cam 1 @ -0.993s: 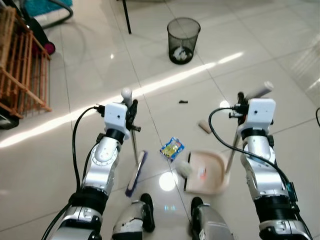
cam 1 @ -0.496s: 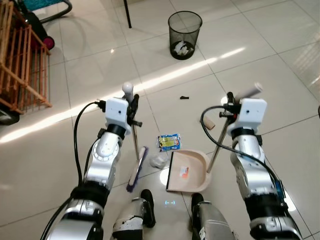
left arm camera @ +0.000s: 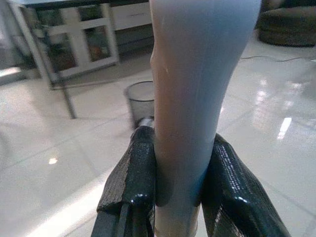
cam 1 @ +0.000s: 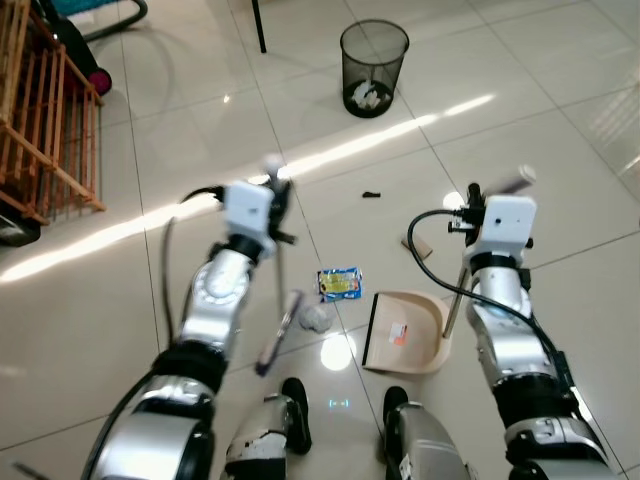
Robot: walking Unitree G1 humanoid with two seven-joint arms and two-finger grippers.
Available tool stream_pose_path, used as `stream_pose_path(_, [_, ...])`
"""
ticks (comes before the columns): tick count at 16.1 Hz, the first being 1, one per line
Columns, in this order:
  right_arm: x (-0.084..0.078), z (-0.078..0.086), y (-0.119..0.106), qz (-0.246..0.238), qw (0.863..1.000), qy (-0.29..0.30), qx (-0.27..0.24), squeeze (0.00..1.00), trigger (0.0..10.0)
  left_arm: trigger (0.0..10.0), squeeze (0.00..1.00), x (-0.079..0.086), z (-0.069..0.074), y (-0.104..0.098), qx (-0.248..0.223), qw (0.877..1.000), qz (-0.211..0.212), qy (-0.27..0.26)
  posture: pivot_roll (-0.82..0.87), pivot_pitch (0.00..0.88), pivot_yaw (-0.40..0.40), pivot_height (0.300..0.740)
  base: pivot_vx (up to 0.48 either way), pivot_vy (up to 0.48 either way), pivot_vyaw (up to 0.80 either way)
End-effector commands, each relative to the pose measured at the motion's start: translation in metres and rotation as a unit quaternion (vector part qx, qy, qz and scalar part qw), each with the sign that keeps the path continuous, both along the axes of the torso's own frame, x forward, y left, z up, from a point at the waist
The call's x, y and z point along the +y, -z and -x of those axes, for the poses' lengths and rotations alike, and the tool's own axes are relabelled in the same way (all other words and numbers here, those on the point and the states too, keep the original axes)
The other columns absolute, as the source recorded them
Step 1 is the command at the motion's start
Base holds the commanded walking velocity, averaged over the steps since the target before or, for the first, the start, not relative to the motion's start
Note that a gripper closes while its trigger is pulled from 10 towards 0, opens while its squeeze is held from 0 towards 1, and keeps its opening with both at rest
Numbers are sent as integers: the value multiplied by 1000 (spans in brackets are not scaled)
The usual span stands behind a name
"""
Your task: Sweep floor
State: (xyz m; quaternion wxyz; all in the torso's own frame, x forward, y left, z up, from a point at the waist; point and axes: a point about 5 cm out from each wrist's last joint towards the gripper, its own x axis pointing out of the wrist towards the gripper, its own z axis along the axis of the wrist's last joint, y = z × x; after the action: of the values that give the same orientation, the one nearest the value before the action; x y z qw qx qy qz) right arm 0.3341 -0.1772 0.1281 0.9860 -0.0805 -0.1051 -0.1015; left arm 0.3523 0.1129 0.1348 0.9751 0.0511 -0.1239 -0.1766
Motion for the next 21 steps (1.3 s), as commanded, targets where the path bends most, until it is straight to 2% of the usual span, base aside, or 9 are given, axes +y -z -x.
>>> stream_pose_path(1, [8,1,14,-4,1000,0,22,0,10000,10000,0,-13,-2,-5,-4,1000,14,27,48,298,73,740,0,0,0])
stream_pose_path(3, [13,0,18,-36,999,3,24,0,10000,10000,0,-25,-5,-14,-10,999,33,40,49,290,74,740,0,0,0])
stream_pose_path(5, [23,0,20,-82,996,-4,26,0,10000,10000,0,-37,-6,-21,-5,996,74,52,48,280,72,740,0,0,0])
stream_pose_path(8, [37,-3,19,-99,994,-32,21,0,10000,10000,0,-51,-5,-25,2,990,107,91,42,274,69,740,0,0,0])
stream_pose_path(12, [36,-7,14,-113,993,-36,11,0,10000,10000,0,-59,-2,-22,34,980,113,158,42,254,63,740,0,0,0])
stream_pose_path(14, [28,-10,11,-107,994,-29,7,0,10000,10000,0,-55,-4,-32,13,979,110,171,43,251,63,740,0,0,0])
stream_pose_path(18, [9,-8,12,-98,995,-13,5,0,10000,10000,0,-38,-6,-64,-39,974,52,218,42,218,52,740,0,0,0])
stream_pose_path(20, [-1,-6,15,-92,996,-10,9,0,10000,10000,0,-22,-4,-85,-64,967,11,248,42,211,48,740,0,0,0])
stream_pose_path(21, [-6,-3,16,-91,996,-4,10,0,10000,10000,0,-6,-4,-101,-81,967,7,241,42,199,51,740,0,0,0])
